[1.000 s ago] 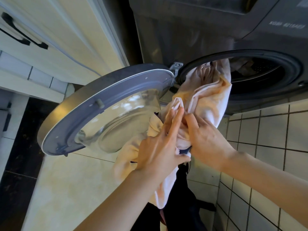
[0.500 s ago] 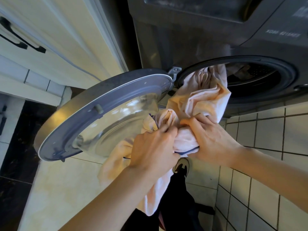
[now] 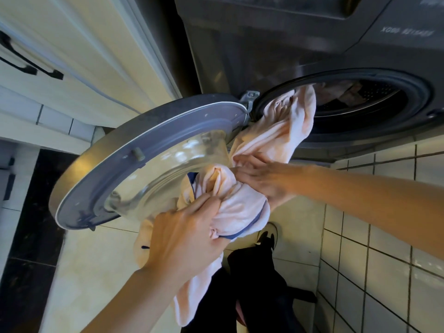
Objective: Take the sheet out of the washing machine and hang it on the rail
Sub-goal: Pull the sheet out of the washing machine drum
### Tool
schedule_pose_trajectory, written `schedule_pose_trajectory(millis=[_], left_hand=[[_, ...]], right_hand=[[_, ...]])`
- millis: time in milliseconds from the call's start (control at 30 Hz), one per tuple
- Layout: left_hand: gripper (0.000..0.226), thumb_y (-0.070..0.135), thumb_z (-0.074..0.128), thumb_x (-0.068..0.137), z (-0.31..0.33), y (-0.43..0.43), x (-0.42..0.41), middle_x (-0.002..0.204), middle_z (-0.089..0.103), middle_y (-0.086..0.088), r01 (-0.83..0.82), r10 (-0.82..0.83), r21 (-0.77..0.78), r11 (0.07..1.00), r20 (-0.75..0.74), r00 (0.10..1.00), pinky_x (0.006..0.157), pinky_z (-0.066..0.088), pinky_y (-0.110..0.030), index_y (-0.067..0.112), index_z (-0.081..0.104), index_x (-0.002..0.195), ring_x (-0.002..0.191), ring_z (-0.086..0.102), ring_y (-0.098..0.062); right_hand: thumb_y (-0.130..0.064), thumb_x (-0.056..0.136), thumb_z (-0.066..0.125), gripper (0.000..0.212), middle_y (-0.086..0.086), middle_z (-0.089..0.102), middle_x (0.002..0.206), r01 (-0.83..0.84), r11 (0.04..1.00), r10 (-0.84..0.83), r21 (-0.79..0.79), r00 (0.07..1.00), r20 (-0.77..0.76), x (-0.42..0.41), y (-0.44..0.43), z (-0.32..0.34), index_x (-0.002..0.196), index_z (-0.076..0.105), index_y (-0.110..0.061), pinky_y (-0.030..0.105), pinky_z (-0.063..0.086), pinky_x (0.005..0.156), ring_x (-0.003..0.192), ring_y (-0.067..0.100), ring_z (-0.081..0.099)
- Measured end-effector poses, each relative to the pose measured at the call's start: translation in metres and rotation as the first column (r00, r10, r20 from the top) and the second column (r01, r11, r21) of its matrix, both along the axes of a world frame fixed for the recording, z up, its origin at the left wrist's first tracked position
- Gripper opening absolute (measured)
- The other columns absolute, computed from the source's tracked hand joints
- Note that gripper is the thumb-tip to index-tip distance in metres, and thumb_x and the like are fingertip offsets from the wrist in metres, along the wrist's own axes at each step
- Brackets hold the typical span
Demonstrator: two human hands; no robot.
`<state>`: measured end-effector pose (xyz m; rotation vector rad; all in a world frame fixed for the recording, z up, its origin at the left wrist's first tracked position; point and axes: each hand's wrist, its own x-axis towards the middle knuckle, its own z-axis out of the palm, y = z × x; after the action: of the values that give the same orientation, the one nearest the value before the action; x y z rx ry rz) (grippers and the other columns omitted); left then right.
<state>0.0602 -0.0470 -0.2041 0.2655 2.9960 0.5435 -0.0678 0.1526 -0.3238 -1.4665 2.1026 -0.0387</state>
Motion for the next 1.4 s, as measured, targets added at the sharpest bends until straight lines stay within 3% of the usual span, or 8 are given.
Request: schedule_pose_trajectory(millis=[233, 400, 767, 900, 1033, 1200, 1300, 1400], left_hand=[[0.058, 0.014, 0.068, 0.041, 0.006, -0.011, 0.006, 0.064, 0.022, 0.010, -0.027, 0.027, 0.019, 0.999, -0.021, 0.999, 0.036, 0.024, -0.024, 0.024, 0.021, 0.072, 0.038, 0.030, -0.031], [0.040, 0.024, 0.055, 0.055, 0.010, -0.018, 0.007, 0.062, 0.019, 0.009, -0.022, 0.026, 0.064, 0.998, -0.061, 0.998, 0.041, 0.020, -0.020, 0.025, 0.020, 0.072, 0.040, 0.023, -0.027], [0.037, 0.031, 0.057, 0.056, 0.009, -0.026, 0.013, 0.061, 0.022, 0.010, -0.028, 0.029, 0.046, 0.999, -0.026, 0.999, 0.040, 0.022, -0.021, 0.028, 0.023, 0.070, 0.040, 0.026, -0.026], [0.030, 0.038, 0.054, 0.060, 0.008, -0.026, 0.013, 0.059, 0.025, 0.010, -0.048, 0.051, 0.074, 0.996, -0.031, 0.998, 0.038, 0.025, -0.023, 0.023, 0.029, 0.067, 0.039, 0.030, -0.027], [0.025, 0.039, 0.052, 0.059, -0.002, -0.028, 0.011, 0.056, 0.040, 0.007, -0.117, 0.112, 0.051, 0.992, 0.078, 0.991, 0.038, 0.030, -0.026, 0.021, 0.038, 0.068, 0.045, 0.042, -0.027], [0.027, 0.043, 0.062, 0.070, -0.008, -0.021, 0.002, 0.077, 0.058, 0.005, -0.179, 0.202, -0.106, 0.978, 0.292, 0.935, 0.053, 0.035, -0.030, 0.028, 0.044, 0.085, 0.072, 0.058, -0.031], [0.057, 0.048, 0.057, 0.078, -0.015, -0.016, 0.001, 0.107, 0.064, 0.006, -0.130, 0.206, -0.228, 0.965, 0.350, 0.914, 0.061, 0.039, -0.030, 0.034, 0.040, 0.131, 0.088, 0.063, -0.030], [0.060, 0.051, 0.053, 0.079, -0.030, -0.015, 0.004, 0.107, 0.062, 0.005, -0.115, 0.216, -0.282, 0.953, 0.359, 0.908, 0.063, 0.045, -0.033, 0.029, 0.034, 0.132, 0.085, 0.064, -0.031]], right_hand=[[-0.065, 0.065, 0.066, 0.094, -0.013, 0.036, 0.136, 0.084, 0.995, -0.094, 0.059, 0.979, 0.179, 0.003, -0.013, -0.009, 0.138, 0.012, -0.040, 0.048, 0.007, 0.113, 0.133, 0.025, 0.014], [-0.067, 0.064, 0.066, 0.090, -0.007, 0.037, 0.125, 0.006, 0.975, -0.032, 0.220, 0.993, 0.114, -0.005, -0.015, -0.005, 0.139, 0.027, -0.038, 0.046, 0.016, 0.106, 0.123, 0.025, 0.020], [-0.052, 0.084, 0.053, 0.054, -0.007, 0.027, 0.152, -0.034, 0.942, -0.001, 0.334, 0.995, 0.102, -0.011, 0.031, -0.016, 0.134, 0.040, -0.037, 0.050, 0.003, 0.113, 0.145, 0.012, 0.009], [-0.052, 0.080, 0.055, 0.037, -0.012, 0.060, 0.105, 0.106, 0.968, -0.117, 0.228, 0.992, 0.037, -0.021, 0.057, -0.015, 0.110, 0.041, -0.037, 0.037, 0.009, 0.108, 0.110, 0.022, 0.052], [-0.041, 0.077, 0.057, 0.042, -0.009, 0.052, 0.066, 0.121, 0.973, -0.086, 0.199, 0.981, -0.175, -0.026, 0.064, -0.014, 0.109, 0.034, -0.027, 0.035, 0.038, 0.094, 0.072, 0.023, 0.056], [-0.043, 0.082, 0.053, 0.046, -0.006, 0.060, 0.076, 0.138, 0.927, -0.072, 0.350, 0.978, -0.194, -0.019, 0.065, -0.003, 0.119, 0.038, -0.020, 0.032, 0.045, 0.075, 0.071, 0.021, 0.058], [-0.031, 0.091, 0.044, 0.035, -0.008, 0.041, 0.074, 0.121, 0.901, -0.035, 0.416, 0.978, -0.208, -0.018, 0.054, 0.018, 0.122, 0.040, -0.015, 0.032, 0.046, 0.067, 0.078, 0.020, 0.052], [-0.026, 0.088, 0.043, 0.032, -0.001, 0.052, 0.091, 0.120, 0.913, -0.024, 0.390, 0.970, -0.241, -0.018, 0.042, 0.042, 0.116, 0.041, -0.011, 0.034, 0.047, 0.071, 0.087, 0.023, 0.055]])
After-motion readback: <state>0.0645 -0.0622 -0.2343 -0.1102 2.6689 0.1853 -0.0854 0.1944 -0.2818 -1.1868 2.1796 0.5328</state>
